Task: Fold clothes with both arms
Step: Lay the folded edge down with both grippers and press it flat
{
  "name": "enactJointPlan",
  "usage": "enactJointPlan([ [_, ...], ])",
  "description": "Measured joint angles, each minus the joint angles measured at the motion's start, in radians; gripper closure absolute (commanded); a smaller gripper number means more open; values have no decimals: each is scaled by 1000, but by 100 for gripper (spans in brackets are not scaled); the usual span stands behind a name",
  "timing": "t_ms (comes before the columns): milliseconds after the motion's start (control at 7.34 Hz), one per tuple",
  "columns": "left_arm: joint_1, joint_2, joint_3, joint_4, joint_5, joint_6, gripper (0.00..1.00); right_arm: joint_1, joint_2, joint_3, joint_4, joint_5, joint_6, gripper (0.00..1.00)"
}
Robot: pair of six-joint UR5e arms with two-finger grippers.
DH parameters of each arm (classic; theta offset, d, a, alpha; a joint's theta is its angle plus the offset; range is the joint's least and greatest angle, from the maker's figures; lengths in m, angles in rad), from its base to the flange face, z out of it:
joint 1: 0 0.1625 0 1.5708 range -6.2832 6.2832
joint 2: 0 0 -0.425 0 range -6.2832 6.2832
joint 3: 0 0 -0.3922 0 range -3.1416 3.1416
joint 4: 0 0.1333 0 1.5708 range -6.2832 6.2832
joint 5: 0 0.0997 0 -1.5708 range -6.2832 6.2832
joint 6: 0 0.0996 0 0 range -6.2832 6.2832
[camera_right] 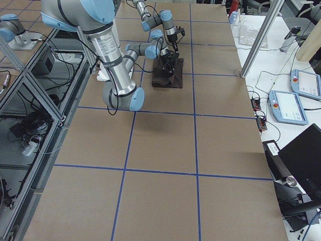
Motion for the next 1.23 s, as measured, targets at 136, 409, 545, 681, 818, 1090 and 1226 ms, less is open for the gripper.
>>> enactJointPlan([
  [136,-1,0,1,-1,0,0,100,4,6,-16,0,4,-6,100],
  [409,-1,1,2,0,0,0,100,9,9,-28,1,8,-25,100],
  [545,-1,1,3,0,0,0,100,12,9,-30,0,10,-38,100],
  [681,-1,1,3,0,0,0,100,15,9,-30,1,10,-46,100],
  [818,-1,1,3,0,0,0,100,17,9,-32,1,11,-50,79],
  [1090,-2,3,3,-7,0,8,0,18,10,-38,0,12,-106,0],
  [1226,-4,6,1,-21,-2,45,0,18,12,-41,0,11,-163,0],
])
